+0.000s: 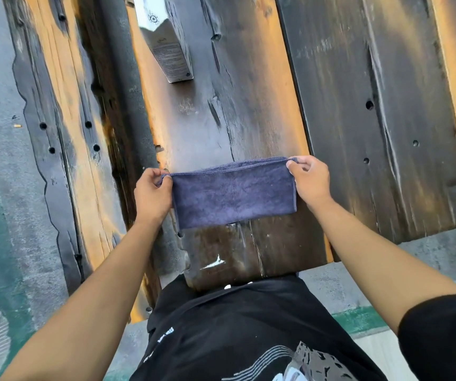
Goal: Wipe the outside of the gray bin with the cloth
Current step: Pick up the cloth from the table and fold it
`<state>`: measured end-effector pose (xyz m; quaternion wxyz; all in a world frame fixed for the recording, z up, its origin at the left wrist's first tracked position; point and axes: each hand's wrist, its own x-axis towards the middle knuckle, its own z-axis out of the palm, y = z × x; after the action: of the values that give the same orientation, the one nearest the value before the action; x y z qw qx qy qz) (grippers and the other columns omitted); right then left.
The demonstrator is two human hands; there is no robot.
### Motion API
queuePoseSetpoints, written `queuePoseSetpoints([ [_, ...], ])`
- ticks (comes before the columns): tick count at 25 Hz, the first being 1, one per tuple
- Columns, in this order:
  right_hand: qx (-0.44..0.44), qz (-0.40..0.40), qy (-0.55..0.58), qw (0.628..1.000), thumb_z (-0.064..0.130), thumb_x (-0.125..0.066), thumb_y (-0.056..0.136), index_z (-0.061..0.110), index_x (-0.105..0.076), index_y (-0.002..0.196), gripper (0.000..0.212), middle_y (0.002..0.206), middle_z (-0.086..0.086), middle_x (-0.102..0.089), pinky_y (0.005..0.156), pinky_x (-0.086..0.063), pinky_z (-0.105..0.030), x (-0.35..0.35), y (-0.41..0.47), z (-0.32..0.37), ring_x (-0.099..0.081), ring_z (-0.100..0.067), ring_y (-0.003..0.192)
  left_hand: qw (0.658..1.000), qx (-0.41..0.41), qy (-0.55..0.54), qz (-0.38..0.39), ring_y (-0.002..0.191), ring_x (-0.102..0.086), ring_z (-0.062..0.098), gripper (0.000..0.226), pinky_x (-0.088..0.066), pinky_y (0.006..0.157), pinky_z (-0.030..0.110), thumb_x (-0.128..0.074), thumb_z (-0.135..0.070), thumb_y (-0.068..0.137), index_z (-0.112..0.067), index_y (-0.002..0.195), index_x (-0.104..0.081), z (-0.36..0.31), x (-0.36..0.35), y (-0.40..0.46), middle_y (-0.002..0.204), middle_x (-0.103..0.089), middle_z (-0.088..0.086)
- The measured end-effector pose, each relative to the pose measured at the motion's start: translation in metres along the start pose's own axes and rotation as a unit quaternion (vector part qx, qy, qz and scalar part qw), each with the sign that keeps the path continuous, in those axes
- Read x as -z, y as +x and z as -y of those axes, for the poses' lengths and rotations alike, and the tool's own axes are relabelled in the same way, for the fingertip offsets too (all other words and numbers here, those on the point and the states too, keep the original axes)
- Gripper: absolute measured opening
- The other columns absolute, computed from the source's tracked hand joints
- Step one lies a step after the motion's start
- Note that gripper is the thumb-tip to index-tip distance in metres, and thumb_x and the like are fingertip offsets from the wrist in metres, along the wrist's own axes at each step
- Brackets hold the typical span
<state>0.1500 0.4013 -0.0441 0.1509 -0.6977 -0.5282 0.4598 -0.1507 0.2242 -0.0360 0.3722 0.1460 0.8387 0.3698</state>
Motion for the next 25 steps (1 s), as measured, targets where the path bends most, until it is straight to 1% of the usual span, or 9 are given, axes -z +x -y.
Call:
queuePoseSetpoints([
  [2,-0.003,-0.005,-0.011,1.000,0.026,-0.069,0.090,0.012,-0.075,0.105,0.021,0.093,0.001,-0.075,0.082,-0.059,-0.037,-0.003,0.006,0.004,-0.071,-0.014,0.087,1.000,-0.003,0.006,0.000,0.090,-0.073,0.025,0.004,-0.061,0.072,0.059,-0.060,-0.041,0.083,-0.042,0.084,-0.063,0.007,-0.001,0.012,0.091,-0.073,0.000],
  [5,-0.002,-0.012,-0.036,0.999,0.028,-0.069,0.091,0.014,-0.075,0.103,0.019,0.084,0.007,-0.072,0.077,-0.057,-0.030,-0.007,0.014,0.011,-0.067,-0.006,0.078,0.999,-0.002,0.035,-0.014,0.095,-0.072,0.023,0.002,-0.059,0.085,0.053,-0.061,-0.033,0.088,-0.034,0.087,-0.062,-0.002,-0.005,0.015,0.096,-0.075,0.003],
  [8,0.003,-0.017,-0.062,0.998,0.027,-0.070,0.092,0.016,-0.073,0.097,0.013,0.072,0.012,-0.066,0.063,-0.047,-0.007,-0.007,0.017,0.015,-0.061,0.010,0.060,0.997,-0.006,0.072,-0.036,0.093,-0.070,0.022,0.004,-0.057,0.089,0.046,-0.061,-0.028,0.090,-0.025,0.093,-0.062,-0.005,-0.010,0.015,0.095,-0.073,0.001],
  [9,0.006,-0.021,-0.070,0.997,0.028,-0.071,0.091,0.016,-0.072,0.095,0.013,0.070,0.012,-0.066,0.059,-0.044,-0.004,-0.007,0.017,0.017,-0.059,0.012,0.058,0.996,-0.002,0.081,-0.039,0.090,-0.070,0.022,0.006,-0.058,0.088,0.046,-0.062,-0.028,0.089,-0.023,0.093,-0.062,-0.005,-0.010,0.016,0.091,-0.072,0.000],
  [12,0.005,-0.031,-0.089,0.996,0.035,-0.072,0.088,0.018,-0.073,0.095,0.017,0.076,0.008,-0.071,0.070,-0.051,-0.015,-0.004,0.015,0.018,-0.065,-0.001,0.068,0.996,0.027,0.080,-0.029,0.078,-0.072,0.024,0.015,-0.060,0.082,0.047,-0.066,-0.039,0.083,-0.028,0.088,-0.057,-0.001,-0.009,0.019,0.078,-0.071,-0.002],
  [15,-0.003,-0.018,-0.094,0.995,0.042,-0.071,0.086,0.025,-0.069,0.094,0.019,0.078,0.009,-0.072,0.076,-0.057,-0.029,0.000,0.008,0.013,-0.071,-0.014,0.074,0.996,0.059,0.057,-0.017,0.070,-0.073,0.025,0.031,-0.062,0.074,0.050,-0.069,-0.053,0.075,-0.031,0.087,-0.051,0.004,-0.004,0.015,0.077,-0.071,0.002],
  [18,-0.008,-0.004,-0.112,0.994,0.043,-0.071,0.087,0.025,-0.068,0.097,0.021,0.079,0.009,-0.072,0.077,-0.055,-0.031,0.006,-0.006,0.004,-0.070,-0.012,0.078,0.995,0.056,0.081,-0.008,0.061,-0.072,0.025,0.030,-0.062,0.071,0.048,-0.072,-0.046,0.078,-0.028,0.087,-0.051,0.013,-0.004,0.002,0.076,-0.071,0.003],
  [23,-0.038,-0.004,-0.157,0.987,0.042,-0.070,0.088,0.024,-0.069,0.097,0.021,0.084,0.008,-0.072,0.077,-0.049,-0.027,0.013,-0.035,-0.013,-0.066,-0.013,0.083,0.988,0.044,0.150,0.008,0.073,-0.065,0.017,0.021,-0.052,0.077,0.032,-0.074,-0.026,0.083,-0.015,0.096,-0.061,0.027,0.000,-0.028,0.074,-0.064,-0.006],
  [25,-0.054,-0.002,-0.173,0.983,0.042,-0.070,0.087,0.024,-0.069,0.095,0.020,0.083,0.007,-0.072,0.077,-0.049,-0.027,0.014,-0.045,-0.020,-0.067,-0.015,0.083,0.985,0.042,0.167,0.012,0.075,-0.063,0.017,0.020,-0.050,0.077,0.032,-0.073,-0.022,0.084,-0.012,0.097,-0.063,0.034,0.001,-0.038,0.075,-0.063,-0.007],
])
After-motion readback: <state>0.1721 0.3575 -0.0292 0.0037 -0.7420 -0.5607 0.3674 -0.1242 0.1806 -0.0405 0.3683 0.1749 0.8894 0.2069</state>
